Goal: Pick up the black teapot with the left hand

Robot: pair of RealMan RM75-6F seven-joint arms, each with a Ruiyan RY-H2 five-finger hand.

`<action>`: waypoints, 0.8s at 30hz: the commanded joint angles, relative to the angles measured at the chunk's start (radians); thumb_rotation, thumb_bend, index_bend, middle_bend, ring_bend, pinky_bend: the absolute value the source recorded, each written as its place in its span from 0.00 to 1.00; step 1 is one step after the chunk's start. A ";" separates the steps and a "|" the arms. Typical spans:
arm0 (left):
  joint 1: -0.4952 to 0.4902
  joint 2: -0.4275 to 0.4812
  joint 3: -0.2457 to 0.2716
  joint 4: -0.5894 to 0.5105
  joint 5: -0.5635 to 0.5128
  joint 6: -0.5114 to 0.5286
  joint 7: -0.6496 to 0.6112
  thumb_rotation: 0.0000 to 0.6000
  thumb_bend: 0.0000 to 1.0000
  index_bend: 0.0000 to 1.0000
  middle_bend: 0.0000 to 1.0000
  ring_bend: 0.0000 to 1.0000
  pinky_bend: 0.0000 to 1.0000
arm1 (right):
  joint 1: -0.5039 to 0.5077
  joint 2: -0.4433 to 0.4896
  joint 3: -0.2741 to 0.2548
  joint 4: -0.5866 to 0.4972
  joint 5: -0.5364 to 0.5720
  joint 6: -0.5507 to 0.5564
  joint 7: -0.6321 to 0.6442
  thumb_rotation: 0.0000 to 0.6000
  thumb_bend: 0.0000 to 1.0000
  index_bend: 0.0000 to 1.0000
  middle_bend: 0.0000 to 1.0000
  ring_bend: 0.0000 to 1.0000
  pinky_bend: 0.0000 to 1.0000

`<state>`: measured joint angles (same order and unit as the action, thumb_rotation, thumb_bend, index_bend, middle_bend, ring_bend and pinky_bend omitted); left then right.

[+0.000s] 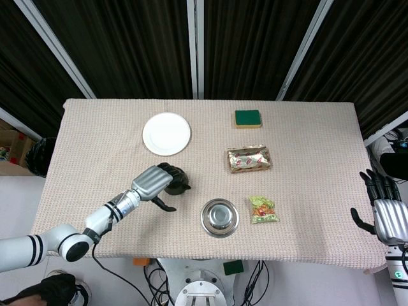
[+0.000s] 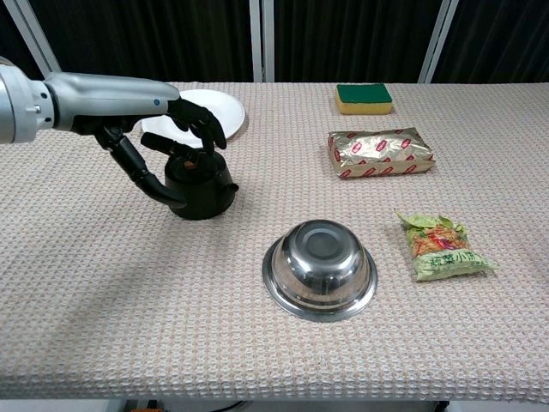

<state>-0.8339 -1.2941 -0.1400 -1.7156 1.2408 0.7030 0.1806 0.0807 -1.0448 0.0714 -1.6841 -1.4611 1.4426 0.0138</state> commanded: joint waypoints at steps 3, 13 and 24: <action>-0.008 0.009 0.006 -0.013 -0.019 0.010 0.018 0.65 0.00 0.23 0.27 0.17 0.17 | 0.002 0.000 0.000 0.001 0.000 -0.003 0.002 1.00 0.33 0.00 0.00 0.00 0.00; -0.019 0.010 0.024 -0.022 -0.050 0.045 0.079 0.65 0.00 0.29 0.33 0.22 0.17 | -0.004 0.003 0.000 0.000 -0.001 0.006 0.006 1.00 0.33 0.00 0.00 0.00 0.00; -0.018 0.021 0.052 -0.042 -0.075 0.093 0.167 0.64 0.00 0.39 0.46 0.34 0.17 | 0.000 -0.001 -0.001 0.000 0.001 -0.003 -0.002 1.00 0.33 0.00 0.00 0.00 0.00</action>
<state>-0.8513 -1.2754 -0.0930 -1.7544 1.1718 0.7939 0.3376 0.0807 -1.0455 0.0699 -1.6837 -1.4605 1.4400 0.0123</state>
